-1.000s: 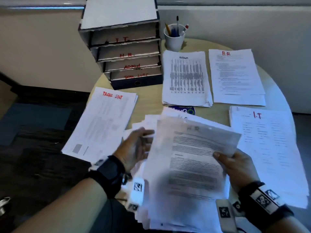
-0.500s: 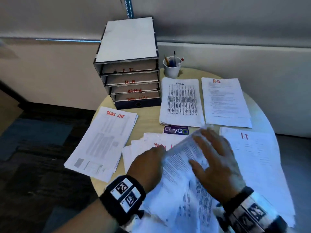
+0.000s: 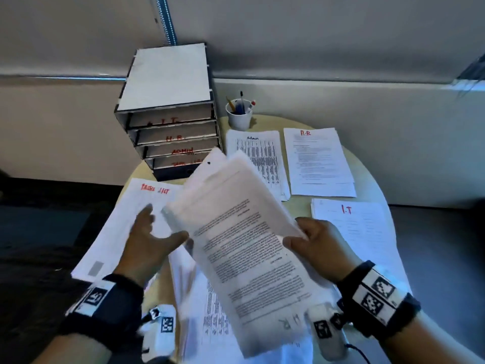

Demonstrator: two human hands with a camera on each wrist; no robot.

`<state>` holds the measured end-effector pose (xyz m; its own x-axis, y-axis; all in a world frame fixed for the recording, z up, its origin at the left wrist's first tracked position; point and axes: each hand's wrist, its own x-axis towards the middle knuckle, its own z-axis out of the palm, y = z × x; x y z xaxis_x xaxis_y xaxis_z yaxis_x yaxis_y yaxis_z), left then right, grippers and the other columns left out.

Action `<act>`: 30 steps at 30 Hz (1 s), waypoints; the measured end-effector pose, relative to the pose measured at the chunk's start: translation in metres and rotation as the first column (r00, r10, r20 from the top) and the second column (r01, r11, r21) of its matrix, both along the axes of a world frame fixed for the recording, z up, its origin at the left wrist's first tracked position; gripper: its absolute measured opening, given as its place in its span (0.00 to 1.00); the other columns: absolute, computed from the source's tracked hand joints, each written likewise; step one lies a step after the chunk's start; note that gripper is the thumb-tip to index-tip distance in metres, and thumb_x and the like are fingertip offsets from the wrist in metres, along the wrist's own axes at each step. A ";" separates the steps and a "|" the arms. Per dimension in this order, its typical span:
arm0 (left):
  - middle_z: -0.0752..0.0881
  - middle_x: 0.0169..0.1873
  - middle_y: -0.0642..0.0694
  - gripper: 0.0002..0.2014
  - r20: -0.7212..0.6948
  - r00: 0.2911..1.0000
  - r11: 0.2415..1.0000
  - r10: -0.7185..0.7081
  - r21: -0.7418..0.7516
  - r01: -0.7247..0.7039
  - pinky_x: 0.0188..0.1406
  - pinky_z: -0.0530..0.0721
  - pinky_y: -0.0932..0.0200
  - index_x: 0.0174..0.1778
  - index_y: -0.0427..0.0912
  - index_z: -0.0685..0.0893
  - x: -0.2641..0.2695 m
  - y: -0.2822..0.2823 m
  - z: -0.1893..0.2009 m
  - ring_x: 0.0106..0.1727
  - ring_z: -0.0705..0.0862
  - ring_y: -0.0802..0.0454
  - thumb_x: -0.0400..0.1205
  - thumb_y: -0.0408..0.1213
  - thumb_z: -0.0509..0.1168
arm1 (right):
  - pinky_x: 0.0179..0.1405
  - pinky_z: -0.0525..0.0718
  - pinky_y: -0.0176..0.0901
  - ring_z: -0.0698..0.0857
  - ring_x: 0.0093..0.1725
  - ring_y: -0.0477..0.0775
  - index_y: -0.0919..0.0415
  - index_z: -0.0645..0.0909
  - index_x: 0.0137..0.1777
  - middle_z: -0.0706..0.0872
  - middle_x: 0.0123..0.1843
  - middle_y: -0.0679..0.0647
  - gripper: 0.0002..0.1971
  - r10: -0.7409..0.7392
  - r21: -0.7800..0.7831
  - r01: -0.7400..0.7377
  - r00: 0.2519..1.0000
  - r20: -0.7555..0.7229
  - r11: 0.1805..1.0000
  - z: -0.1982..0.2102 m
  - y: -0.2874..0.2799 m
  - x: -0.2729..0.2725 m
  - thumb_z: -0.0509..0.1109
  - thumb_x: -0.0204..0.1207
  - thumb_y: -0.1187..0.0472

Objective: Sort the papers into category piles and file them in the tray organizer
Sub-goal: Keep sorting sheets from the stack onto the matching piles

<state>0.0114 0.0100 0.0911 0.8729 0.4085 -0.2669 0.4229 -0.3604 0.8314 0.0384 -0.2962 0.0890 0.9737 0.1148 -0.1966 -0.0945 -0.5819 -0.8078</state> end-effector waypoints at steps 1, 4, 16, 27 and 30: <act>0.85 0.54 0.45 0.35 -0.069 0.997 0.951 -0.037 -0.307 0.014 0.66 0.77 0.50 0.69 0.45 0.76 -0.003 -0.004 -0.008 0.59 0.84 0.54 0.68 0.40 0.83 | 0.28 0.75 0.36 0.81 0.29 0.46 0.57 0.85 0.37 0.86 0.29 0.53 0.04 -0.031 0.122 0.032 0.999 -0.013 0.992 0.003 0.001 -0.001 0.77 0.71 0.64; 0.89 0.48 0.31 0.35 0.015 0.991 0.857 -0.131 -0.501 0.120 0.58 0.85 0.48 0.65 0.28 0.80 -0.002 -0.015 -0.026 0.51 0.88 0.49 0.70 0.47 0.82 | 0.36 0.85 0.32 0.90 0.38 0.40 0.51 0.88 0.43 0.92 0.38 0.41 0.08 -0.042 0.288 0.054 0.998 -0.046 0.956 0.006 0.011 -0.002 0.75 0.73 0.66; 0.93 0.51 0.48 0.26 0.345 0.939 0.946 0.013 -0.310 0.101 0.58 0.88 0.46 0.62 0.38 0.85 -0.006 -0.046 -0.019 0.54 0.91 0.49 0.67 0.37 0.80 | 0.39 0.83 0.27 0.90 0.37 0.36 0.57 0.87 0.43 0.90 0.34 0.34 0.10 -0.279 0.432 0.207 0.954 0.109 0.878 -0.016 0.037 -0.011 0.82 0.66 0.68; 0.92 0.53 0.43 0.29 0.340 0.940 0.917 0.029 -0.383 0.111 0.57 0.88 0.44 0.64 0.36 0.84 0.004 -0.038 -0.029 0.55 0.91 0.45 0.66 0.38 0.82 | 0.44 0.90 0.51 0.92 0.45 0.56 0.48 0.90 0.42 0.94 0.44 0.50 0.13 -0.272 0.571 0.160 0.955 0.116 0.805 -0.009 0.049 -0.005 0.81 0.67 0.70; 0.92 0.49 0.47 0.28 0.296 0.954 0.920 0.054 -0.385 0.067 0.52 0.88 0.53 0.62 0.36 0.84 -0.003 -0.027 -0.042 0.51 0.91 0.52 0.66 0.35 0.81 | 0.41 0.88 0.45 0.92 0.43 0.53 0.56 0.88 0.45 0.93 0.43 0.51 0.13 -0.258 0.568 0.176 0.964 0.066 0.804 -0.017 0.046 -0.008 0.82 0.65 0.72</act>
<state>0.0088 -0.0175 0.0495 0.9381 0.3200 -0.1324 0.1353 0.0134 0.9907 0.0303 -0.2505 0.0716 0.9980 -0.0535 -0.0321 -0.0327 -0.0105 -0.9994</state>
